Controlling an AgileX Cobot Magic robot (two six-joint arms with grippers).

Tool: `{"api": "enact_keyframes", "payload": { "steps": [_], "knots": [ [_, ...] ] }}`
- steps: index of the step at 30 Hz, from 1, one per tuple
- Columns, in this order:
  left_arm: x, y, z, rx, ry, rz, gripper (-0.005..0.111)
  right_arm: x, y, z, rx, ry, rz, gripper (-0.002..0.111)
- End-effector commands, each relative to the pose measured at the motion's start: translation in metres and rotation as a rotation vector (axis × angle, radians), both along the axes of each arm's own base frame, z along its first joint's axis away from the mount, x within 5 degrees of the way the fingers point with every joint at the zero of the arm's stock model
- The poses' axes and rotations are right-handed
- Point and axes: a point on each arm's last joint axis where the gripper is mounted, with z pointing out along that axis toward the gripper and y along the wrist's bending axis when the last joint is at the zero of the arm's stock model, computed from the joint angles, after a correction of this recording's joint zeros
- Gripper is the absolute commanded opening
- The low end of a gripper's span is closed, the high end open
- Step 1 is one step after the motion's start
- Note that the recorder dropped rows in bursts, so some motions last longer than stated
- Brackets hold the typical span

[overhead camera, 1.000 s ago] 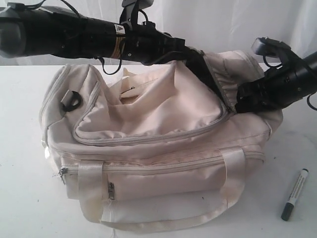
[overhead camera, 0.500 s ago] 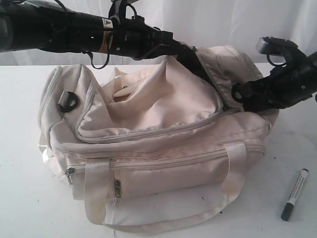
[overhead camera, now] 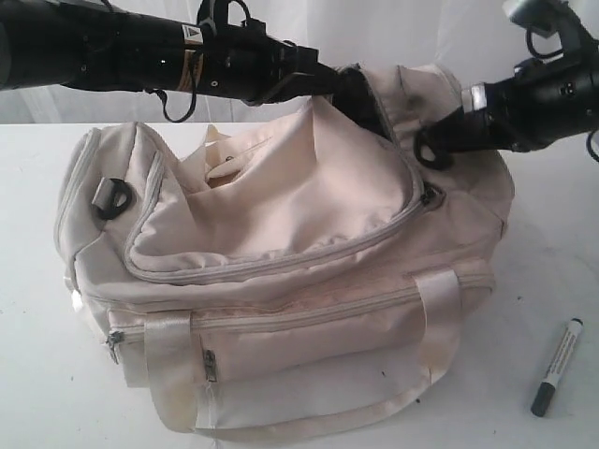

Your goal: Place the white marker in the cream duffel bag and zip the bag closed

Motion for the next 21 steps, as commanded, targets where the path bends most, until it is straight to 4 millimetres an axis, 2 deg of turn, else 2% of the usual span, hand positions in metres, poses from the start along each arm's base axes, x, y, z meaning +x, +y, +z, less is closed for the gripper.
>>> {"api": "enact_keyframes", "payload": {
  "steps": [1, 11, 18, 21],
  "knots": [
    [-0.008, -0.001, 0.015, -0.041, -0.016, -0.044, 0.0, 0.0, 0.003, 0.006, 0.065, -0.039, 0.02, 0.03],
    [-0.008, -0.001, 0.015, -0.04, -0.017, -0.042, 0.0, -0.002, 0.009, 0.002, 0.07, -0.018, 0.078, 0.03],
    [-0.008, -0.001, 0.015, -0.04, -0.017, -0.04, 0.0, -0.01, 0.028, -0.012, -0.052, 0.05, 0.187, 0.03],
    [-0.008, -0.001, 0.015, -0.04, -0.017, -0.04, 0.0, -0.01, 0.027, -0.016, -0.11, 0.072, 0.167, 0.03]
  ]
}}
